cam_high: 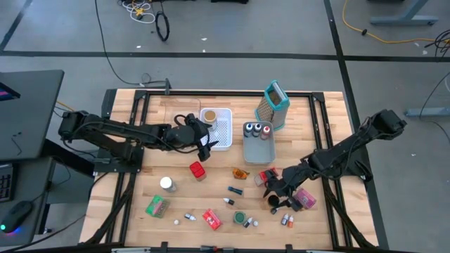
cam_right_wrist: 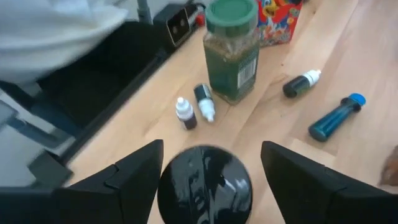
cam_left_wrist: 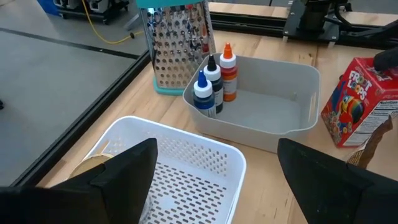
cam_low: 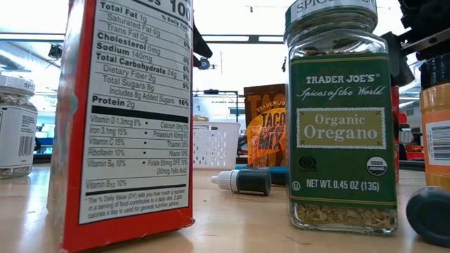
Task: Pick & Place Kitchen Items
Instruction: Put the black spice bottle into the white basket
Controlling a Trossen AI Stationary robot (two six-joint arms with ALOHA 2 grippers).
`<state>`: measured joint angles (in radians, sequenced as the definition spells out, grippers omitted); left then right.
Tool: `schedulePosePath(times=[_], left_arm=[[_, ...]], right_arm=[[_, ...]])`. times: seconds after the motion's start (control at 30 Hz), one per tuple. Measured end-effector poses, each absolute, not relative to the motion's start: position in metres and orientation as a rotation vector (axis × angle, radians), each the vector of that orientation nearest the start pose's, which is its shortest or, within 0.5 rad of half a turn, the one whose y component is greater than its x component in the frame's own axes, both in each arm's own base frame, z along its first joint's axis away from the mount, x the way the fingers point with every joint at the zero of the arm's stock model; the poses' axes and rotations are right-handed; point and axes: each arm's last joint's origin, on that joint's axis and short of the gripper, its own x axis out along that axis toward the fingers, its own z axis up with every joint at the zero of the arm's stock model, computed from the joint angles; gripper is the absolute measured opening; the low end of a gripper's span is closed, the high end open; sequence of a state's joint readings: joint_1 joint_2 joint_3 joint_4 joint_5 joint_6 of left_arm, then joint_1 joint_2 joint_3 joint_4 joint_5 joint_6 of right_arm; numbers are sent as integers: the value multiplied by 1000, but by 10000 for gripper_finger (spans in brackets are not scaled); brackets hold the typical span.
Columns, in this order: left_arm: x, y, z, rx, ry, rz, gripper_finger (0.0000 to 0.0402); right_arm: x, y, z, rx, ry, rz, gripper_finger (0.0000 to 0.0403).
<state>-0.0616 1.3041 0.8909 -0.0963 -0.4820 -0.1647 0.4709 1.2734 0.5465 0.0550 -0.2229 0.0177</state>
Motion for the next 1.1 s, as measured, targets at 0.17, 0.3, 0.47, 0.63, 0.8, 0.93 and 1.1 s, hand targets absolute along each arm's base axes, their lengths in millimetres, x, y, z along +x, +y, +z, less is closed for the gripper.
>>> schedulePosePath(times=[0.17,0.3,0.47,0.63,0.8,0.93,1.1], left_arm=[[281,-4,269,-19,459,450,341],[281,-4,269,-17,460,449,341],[281,-4,269,-17,460,449,341],[281,-4,269,-17,460,449,341],[281,-4,269,-4,463,446,341],[281,-4,269,53,477,427,341],[281,-4,269,92,486,416,341]], right_arm=[[209,116,176,-105,707,669,272],[207,118,175,-159,699,675,254],[208,118,175,-154,696,675,210],[212,120,182,2,651,641,209],[219,122,197,35,480,626,233],[223,114,214,-48,305,544,222],[234,89,235,-139,113,380,209]])
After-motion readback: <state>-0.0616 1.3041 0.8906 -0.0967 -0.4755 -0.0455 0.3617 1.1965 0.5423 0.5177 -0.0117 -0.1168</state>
